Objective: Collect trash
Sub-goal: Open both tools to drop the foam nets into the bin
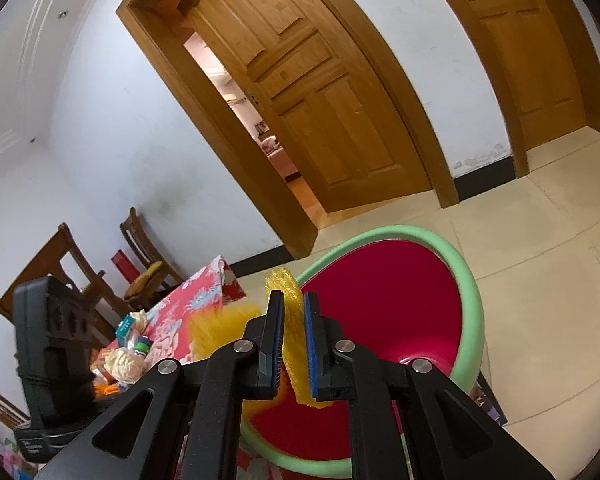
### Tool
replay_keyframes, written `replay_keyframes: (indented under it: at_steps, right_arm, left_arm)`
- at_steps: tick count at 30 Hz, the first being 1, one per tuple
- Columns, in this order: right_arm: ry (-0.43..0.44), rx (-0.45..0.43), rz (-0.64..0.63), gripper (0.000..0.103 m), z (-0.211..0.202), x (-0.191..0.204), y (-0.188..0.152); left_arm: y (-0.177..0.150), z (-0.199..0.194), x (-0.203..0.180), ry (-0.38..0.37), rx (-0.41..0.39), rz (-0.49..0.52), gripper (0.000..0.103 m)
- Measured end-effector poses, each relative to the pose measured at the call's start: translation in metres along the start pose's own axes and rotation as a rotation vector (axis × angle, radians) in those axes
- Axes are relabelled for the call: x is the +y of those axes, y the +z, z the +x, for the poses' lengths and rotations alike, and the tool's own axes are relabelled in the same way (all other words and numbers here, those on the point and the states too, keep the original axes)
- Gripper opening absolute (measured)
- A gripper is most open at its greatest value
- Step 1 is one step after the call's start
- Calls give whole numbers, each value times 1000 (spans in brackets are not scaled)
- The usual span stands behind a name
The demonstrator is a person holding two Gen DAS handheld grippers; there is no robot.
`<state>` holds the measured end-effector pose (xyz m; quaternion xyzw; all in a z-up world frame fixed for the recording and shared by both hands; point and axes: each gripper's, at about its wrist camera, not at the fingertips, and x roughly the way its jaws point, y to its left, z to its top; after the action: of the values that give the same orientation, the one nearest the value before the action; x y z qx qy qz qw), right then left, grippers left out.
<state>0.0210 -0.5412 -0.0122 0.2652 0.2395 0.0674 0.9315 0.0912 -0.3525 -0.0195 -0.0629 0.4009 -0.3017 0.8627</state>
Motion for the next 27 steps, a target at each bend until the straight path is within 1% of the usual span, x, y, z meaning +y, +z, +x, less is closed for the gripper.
replay_keyframes:
  at_steps: [1,3,4,5,6,7,9,14,18,20,23,27]
  right_arm:
    - [-11,-2,0,13,0,0,-1]
    - [-37,-3,2,22,1,-1,-1]
    - [-49,-3,7,38,2,-3,-1]
    - [-49,-7,12,61,2,-4,-1]
    - [-45,-16,15,67,1,-4,-1]
    - [-43,-32,18,69,-1,-3,-1]
    - [-35,-45,17,69,-3,0,0]
    - [-23,-36,-3,70,-1,11,-1]
    - [2,-29,-35,70,4,30,-3]
    - [17,-10,-54,70,7,46,-3]
    - [50,-9,-92,71,9,69,-4]
    - [60,6,-137,73,17,98,-11]
  left_arm:
    - [1,-2,0,1,-8,4,56]
    - [3,-6,0,6,-19,16,59]
    - [3,-7,3,8,-21,16,61]
    - [5,-9,5,9,-23,14,62]
    - [6,-10,7,8,-26,12,66]
    - [7,-13,10,8,-31,8,69]
    - [8,-18,16,18,-40,1,72]
    - [7,-35,39,63,-56,-30,74]
    - [3,-48,55,91,-63,-62,74]
    - [2,-58,63,102,-77,-74,74]
    - [1,-70,76,114,-92,-90,75]
    - [-1,-86,91,135,-106,-103,76]
